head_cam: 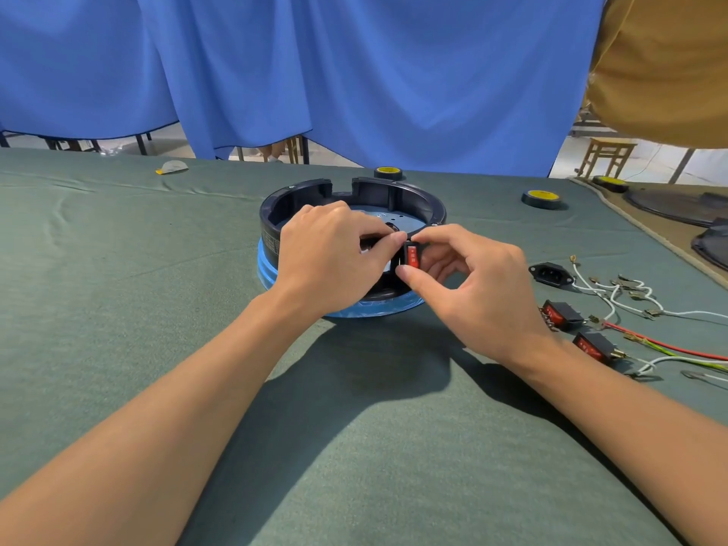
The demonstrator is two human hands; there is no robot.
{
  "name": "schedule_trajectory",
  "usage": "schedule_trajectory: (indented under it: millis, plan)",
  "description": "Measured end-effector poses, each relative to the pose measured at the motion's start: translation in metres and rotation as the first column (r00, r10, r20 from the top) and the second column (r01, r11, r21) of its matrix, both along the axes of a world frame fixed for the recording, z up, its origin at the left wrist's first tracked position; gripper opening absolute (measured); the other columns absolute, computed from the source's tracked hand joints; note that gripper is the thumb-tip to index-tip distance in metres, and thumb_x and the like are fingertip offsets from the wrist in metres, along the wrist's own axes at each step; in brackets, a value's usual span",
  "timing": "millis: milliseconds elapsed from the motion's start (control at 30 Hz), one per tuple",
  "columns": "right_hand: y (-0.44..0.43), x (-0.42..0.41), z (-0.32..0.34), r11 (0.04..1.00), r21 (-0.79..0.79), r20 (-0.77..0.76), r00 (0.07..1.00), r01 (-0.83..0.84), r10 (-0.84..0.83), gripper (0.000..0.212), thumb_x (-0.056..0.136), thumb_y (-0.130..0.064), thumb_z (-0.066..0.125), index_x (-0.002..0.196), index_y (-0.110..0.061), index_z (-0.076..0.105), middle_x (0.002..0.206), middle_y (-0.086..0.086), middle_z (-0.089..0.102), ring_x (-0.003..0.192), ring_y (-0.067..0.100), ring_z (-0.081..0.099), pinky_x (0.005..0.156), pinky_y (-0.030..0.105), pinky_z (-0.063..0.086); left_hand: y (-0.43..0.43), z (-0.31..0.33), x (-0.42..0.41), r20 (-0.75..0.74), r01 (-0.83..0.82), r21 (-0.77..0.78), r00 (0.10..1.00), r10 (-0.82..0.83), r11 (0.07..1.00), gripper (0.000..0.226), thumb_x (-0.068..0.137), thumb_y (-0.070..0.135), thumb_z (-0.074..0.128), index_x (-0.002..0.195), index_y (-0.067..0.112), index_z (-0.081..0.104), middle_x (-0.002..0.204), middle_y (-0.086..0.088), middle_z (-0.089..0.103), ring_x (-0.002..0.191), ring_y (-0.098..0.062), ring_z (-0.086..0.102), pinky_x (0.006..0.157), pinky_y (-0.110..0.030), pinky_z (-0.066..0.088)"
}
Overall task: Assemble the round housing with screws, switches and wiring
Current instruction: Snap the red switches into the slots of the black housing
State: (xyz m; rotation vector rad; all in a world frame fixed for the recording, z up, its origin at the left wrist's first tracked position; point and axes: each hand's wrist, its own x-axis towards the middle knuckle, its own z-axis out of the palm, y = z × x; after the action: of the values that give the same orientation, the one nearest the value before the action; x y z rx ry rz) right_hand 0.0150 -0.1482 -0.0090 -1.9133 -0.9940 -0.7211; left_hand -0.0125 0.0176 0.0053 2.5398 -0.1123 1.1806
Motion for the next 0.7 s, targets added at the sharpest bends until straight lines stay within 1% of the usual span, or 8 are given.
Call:
schedule_trajectory:
  millis: [133,200,300,367,467,567,633,700]
  plan:
    - [0.0004,0.0009,-0.0011,1.000,-0.003,0.005,1.000,-0.006,0.006,0.024,0.079,-0.017,0.078,0.098,-0.010,0.066,0.074,-0.002,0.067,0.068,0.011,0.061,0.065,0.017,0.050,0.0003,-0.0001,0.0000,0.000,0.000,0.002,1.000,0.000,1.000,0.021,0.091,0.044,0.061,0.089,0.031,0.078,0.068,0.002,0.066,0.073,-0.021,0.057,0.070,-0.029,0.028]
    - [0.0002,0.0025,-0.0016,1.000,-0.011,-0.004,1.000,-0.002,0.002,0.024,0.079,-0.017,0.079,0.098,-0.010,0.066,0.074,-0.002,0.067,0.068,0.011,0.060,0.065,0.020,0.050,0.0003,-0.0003,0.0000,0.011,0.003,-0.004,1.000,-0.003,1.000,0.021,0.090,0.043,0.062,0.089,0.031,0.079,0.067,0.002,0.065,0.071,-0.020,0.055,0.070,-0.029,0.028]
    - [0.0006,0.0044,-0.0022,1.000,-0.018,-0.003,1.000,0.004,-0.004,0.024,0.078,-0.017,0.079,0.098,-0.011,0.066,0.074,-0.003,0.066,0.069,0.010,0.060,0.064,0.018,0.050,0.0000,-0.0002,-0.0008,0.014,0.011,-0.006,1.000,-0.011,1.000,0.021,0.090,0.042,0.062,0.088,0.029,0.079,0.064,0.004,0.062,0.068,-0.019,0.053,0.069,-0.029,0.028]
    - [0.0010,0.0051,-0.0028,1.000,-0.014,-0.006,1.000,0.000,0.000,0.025,0.078,-0.017,0.080,0.097,-0.011,0.066,0.073,-0.003,0.066,0.069,0.011,0.060,0.064,0.018,0.050,-0.0003,-0.0001,-0.0009,0.013,0.015,0.000,1.000,-0.015,1.000,0.021,0.090,0.042,0.062,0.088,0.029,0.079,0.063,0.004,0.063,0.068,-0.020,0.055,0.067,-0.029,0.028]
    - [0.0011,0.0051,-0.0040,1.000,-0.010,-0.026,1.000,-0.012,0.012,0.024,0.078,-0.016,0.079,0.097,-0.012,0.064,0.072,-0.003,0.065,0.065,0.012,0.060,0.061,0.023,0.049,-0.0004,-0.0002,-0.0014,-0.003,0.012,-0.004,1.000,-0.012,1.000,0.022,0.090,0.044,0.061,0.090,0.031,0.079,0.066,0.001,0.066,0.071,-0.023,0.059,0.066,-0.029,0.028]
    - [0.0026,0.0033,-0.0035,1.000,-0.021,0.017,1.000,-0.005,0.006,0.022,0.079,-0.015,0.072,0.098,-0.020,0.062,0.067,-0.006,0.058,0.061,0.014,0.055,0.057,0.027,0.046,-0.0005,0.0000,-0.0023,-0.016,0.027,0.008,1.000,-0.027,1.000,0.023,0.090,0.045,0.060,0.092,0.033,0.078,0.067,0.002,0.067,0.071,-0.022,0.060,0.065,-0.029,0.031]
    - [0.0032,0.0013,-0.0019,1.000,-0.019,0.067,0.998,0.008,-0.007,0.024,0.077,-0.013,0.070,0.095,-0.026,0.060,0.064,-0.009,0.053,0.059,0.014,0.051,0.054,0.024,0.044,-0.0004,0.0012,-0.0026,-0.031,0.037,0.014,0.999,-0.036,0.999,0.023,0.091,0.046,0.059,0.095,0.034,0.078,0.070,0.003,0.069,0.073,-0.021,0.060,0.066,-0.029,0.033]
    - [0.0031,-0.0020,-0.0015,1.000,-0.006,0.091,0.996,0.008,-0.008,0.025,0.076,-0.012,0.069,0.093,-0.026,0.058,0.064,-0.010,0.052,0.058,0.013,0.050,0.054,0.021,0.043,-0.0005,0.0015,-0.0033,-0.043,0.042,0.025,0.998,-0.041,0.999,0.024,0.093,0.046,0.058,0.098,0.033,0.077,0.074,0.005,0.071,0.077,-0.019,0.060,0.069,-0.031,0.036]
